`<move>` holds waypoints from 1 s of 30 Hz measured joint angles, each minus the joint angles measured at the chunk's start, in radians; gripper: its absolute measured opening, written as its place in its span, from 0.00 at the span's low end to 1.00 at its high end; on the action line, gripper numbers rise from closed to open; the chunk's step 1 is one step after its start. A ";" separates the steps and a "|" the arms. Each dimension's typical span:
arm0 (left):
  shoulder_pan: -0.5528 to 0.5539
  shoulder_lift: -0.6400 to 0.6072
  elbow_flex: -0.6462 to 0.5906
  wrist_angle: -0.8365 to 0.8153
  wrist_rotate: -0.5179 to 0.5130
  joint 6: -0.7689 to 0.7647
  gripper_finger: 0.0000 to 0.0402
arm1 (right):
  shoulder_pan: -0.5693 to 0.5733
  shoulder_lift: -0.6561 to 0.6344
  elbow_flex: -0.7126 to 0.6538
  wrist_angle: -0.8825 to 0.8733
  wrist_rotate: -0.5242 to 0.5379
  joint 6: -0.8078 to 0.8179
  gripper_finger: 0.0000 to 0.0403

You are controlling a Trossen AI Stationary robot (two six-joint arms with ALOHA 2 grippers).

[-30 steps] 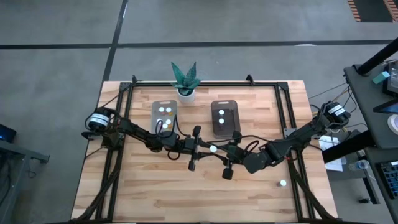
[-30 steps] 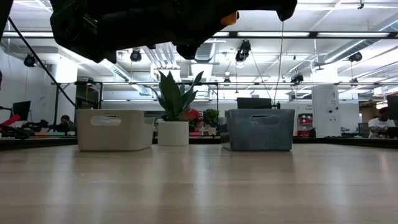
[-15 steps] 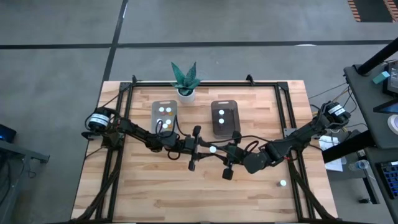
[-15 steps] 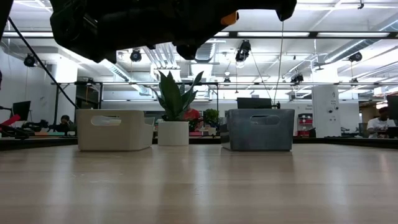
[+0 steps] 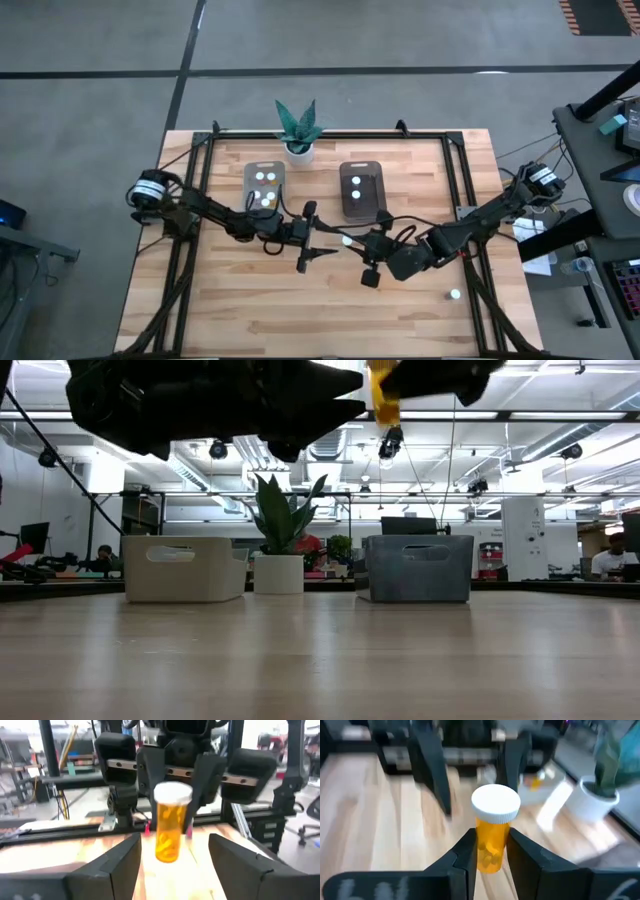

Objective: Pick and place medicine bottles into bin by pill shape (circle, oval)
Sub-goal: Put the orange tablet bottle into the gray bin

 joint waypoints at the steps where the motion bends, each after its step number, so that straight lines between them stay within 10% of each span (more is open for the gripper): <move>1: 0.000 -0.018 0.000 -0.037 0.000 0.000 0.54 | 0.000 -0.001 0.004 -0.043 -0.008 0.026 0.21; 30: -0.007 0.019 0.186 -0.267 -0.033 0.000 0.54 | 0.000 0.001 0.011 -0.169 -0.086 0.122 0.21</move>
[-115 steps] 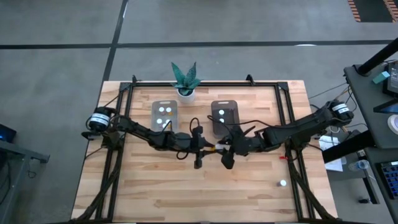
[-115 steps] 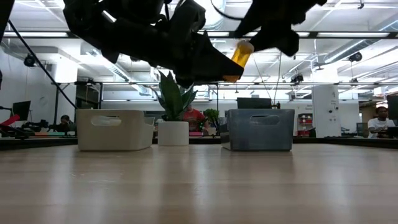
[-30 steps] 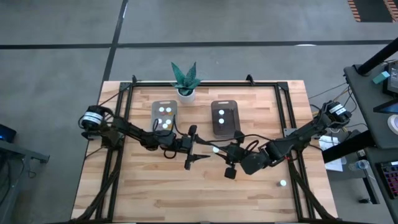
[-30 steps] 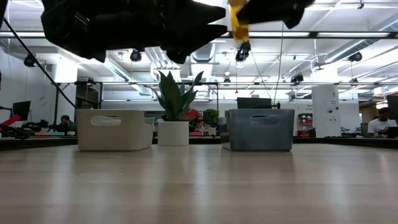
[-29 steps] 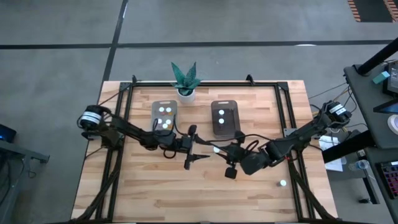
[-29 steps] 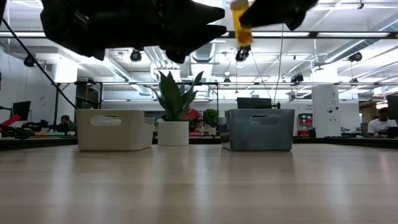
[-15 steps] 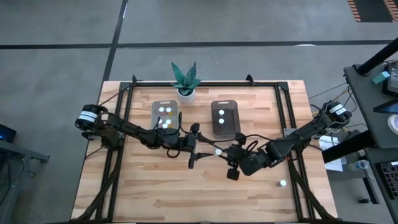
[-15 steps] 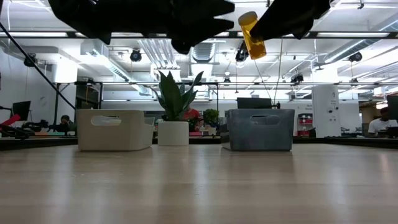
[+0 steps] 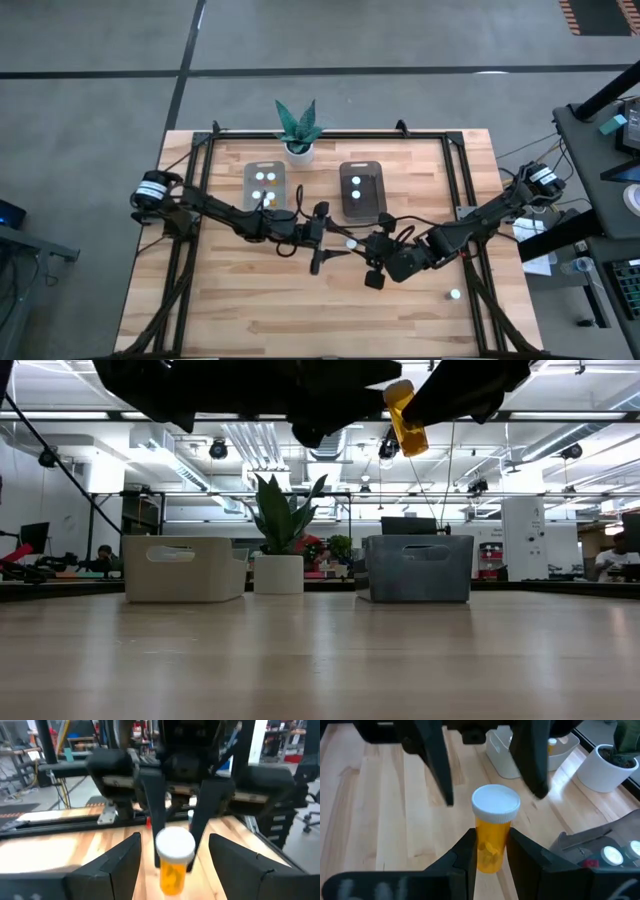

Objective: Pick and place medicine bottles into bin by pill shape (circle, oval)
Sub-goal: Put the orange tablet bottle into the gray bin

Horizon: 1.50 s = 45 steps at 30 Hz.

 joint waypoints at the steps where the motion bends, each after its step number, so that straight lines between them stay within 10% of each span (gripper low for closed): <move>1: 0.000 0.005 0.004 -0.005 0.005 0.000 0.54 | 0.000 0.000 0.000 -0.001 0.000 0.000 0.21; 32: -0.005 0.047 0.039 -0.009 0.014 0.000 0.24 | 0.000 0.000 -0.001 0.006 0.007 -0.001 0.21; 45: -0.006 0.022 0.039 -0.073 -0.018 0.005 0.23 | 0.000 -0.023 -0.001 -0.005 0.011 0.000 0.54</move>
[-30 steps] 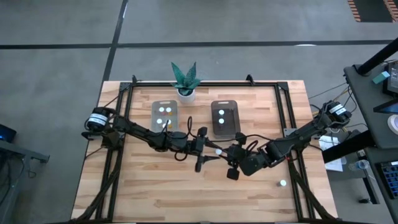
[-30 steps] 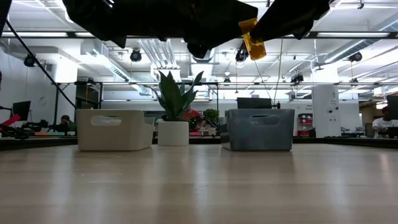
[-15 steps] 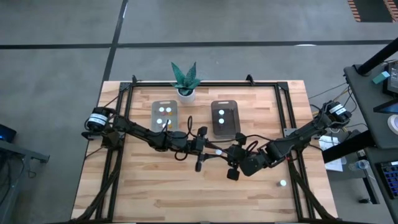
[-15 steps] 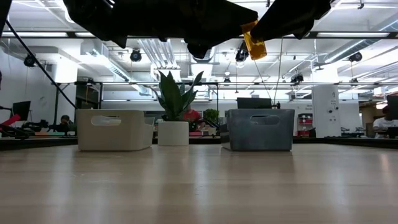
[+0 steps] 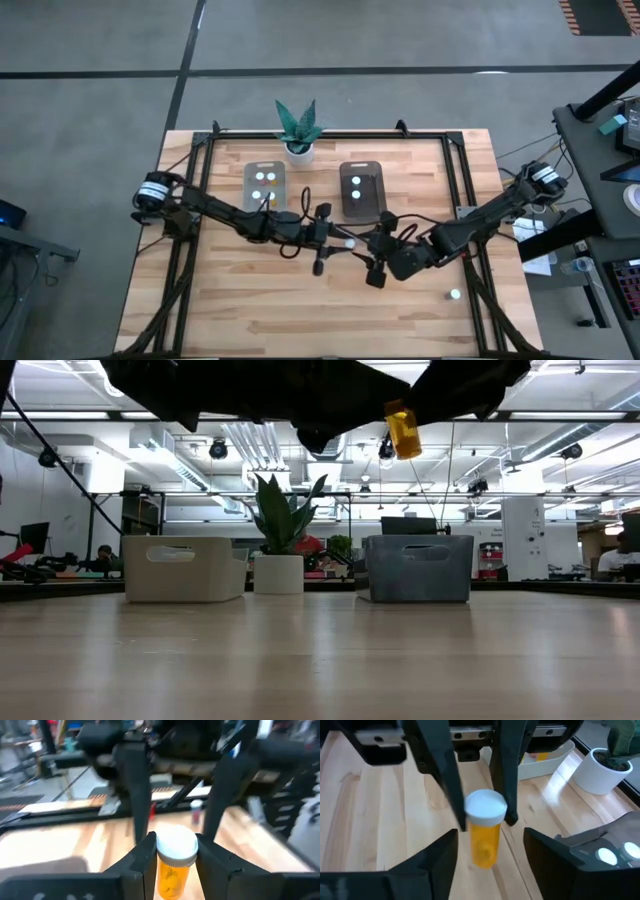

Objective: Pick and place medicine bottles into bin by pill shape (circle, oval)
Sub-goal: Put the orange tablet bottle into the gray bin

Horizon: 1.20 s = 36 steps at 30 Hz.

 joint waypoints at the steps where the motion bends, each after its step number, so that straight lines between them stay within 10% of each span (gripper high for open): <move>1: 0.000 -0.013 0.000 -0.033 -0.021 0.003 0.23 | 0.000 -0.007 0.000 -0.003 0.000 0.000 0.55; 25: 0.005 -0.564 -0.491 -0.275 -0.761 -0.128 0.23 | 0.000 -0.052 -0.018 -0.047 0.103 0.003 0.57; 36: 0.172 -0.711 -0.618 -0.354 -0.801 -0.267 0.23 | 0.000 -0.051 -0.024 -0.034 0.105 0.002 0.57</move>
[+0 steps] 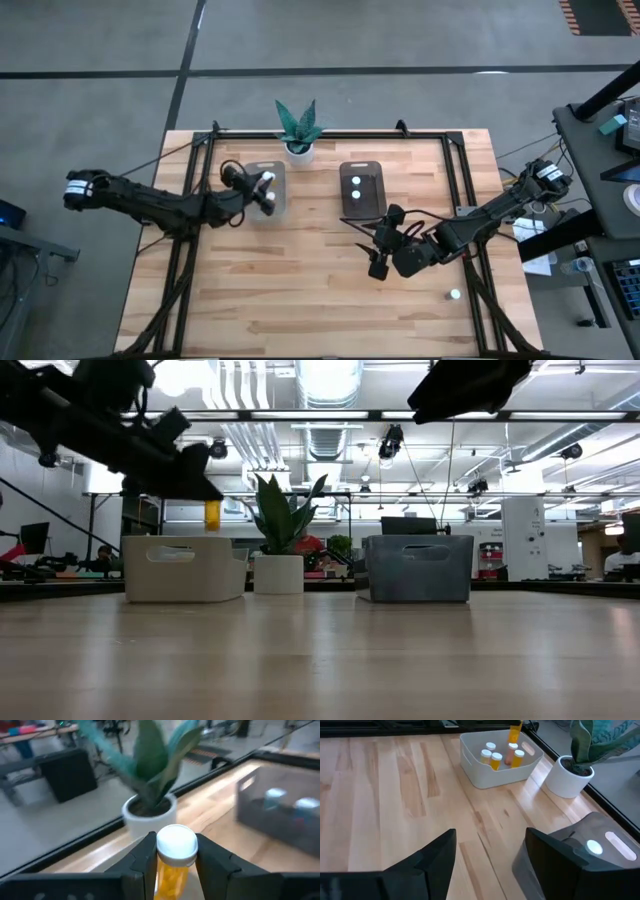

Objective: Pick and place medicine bottles into bin by pill shape (circle, oval)
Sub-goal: Put the orange tablet bottle into the gray bin, then put the blue capsule bottle into the black bin

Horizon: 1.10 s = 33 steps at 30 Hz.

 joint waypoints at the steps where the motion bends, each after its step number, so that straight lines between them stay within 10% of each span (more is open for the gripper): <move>1: 0.012 -0.001 -0.002 -0.020 0.003 -0.010 0.23 | 0.000 0.000 -0.001 0.000 0.000 0.000 0.57; 33: 0.086 0.173 -0.024 -0.082 0.028 -0.207 0.35 | 0.000 0.001 -0.007 0.013 -0.001 0.000 0.57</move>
